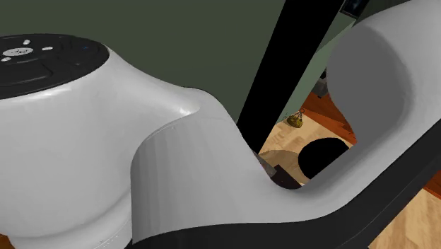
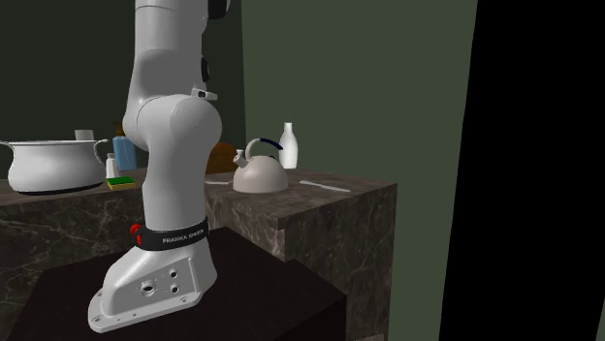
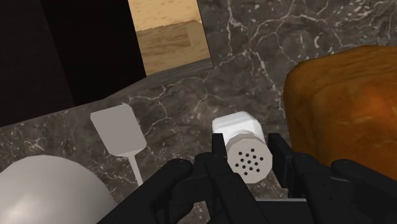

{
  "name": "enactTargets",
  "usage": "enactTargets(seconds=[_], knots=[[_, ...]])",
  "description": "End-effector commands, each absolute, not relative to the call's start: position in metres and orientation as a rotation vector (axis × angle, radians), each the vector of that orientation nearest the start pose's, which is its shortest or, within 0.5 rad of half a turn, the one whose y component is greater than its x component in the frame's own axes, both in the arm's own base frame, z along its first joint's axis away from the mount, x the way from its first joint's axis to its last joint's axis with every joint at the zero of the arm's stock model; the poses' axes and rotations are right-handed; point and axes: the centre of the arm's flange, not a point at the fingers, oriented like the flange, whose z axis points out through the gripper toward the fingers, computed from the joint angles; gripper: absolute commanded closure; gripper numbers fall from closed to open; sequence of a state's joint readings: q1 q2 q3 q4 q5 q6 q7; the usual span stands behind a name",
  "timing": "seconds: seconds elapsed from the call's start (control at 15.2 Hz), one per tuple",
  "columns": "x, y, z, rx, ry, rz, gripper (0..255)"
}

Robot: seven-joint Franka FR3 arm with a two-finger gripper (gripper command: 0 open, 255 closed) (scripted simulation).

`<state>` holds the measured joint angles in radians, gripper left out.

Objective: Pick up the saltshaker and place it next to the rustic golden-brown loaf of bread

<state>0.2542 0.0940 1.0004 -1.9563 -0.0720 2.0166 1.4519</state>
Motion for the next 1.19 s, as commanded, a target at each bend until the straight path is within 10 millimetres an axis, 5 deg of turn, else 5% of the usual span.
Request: enactTargets(seconds=[0.0, 0.73, 1.12], knots=[[0.191, 0.538, 0.440, -3.117, 0.264, 0.018, 255], [0.191, 0.538, 0.382, -3.117, 0.264, 0.018, 255], [0.191, 0.538, 0.382, -3.117, 0.264, 0.018, 255]])
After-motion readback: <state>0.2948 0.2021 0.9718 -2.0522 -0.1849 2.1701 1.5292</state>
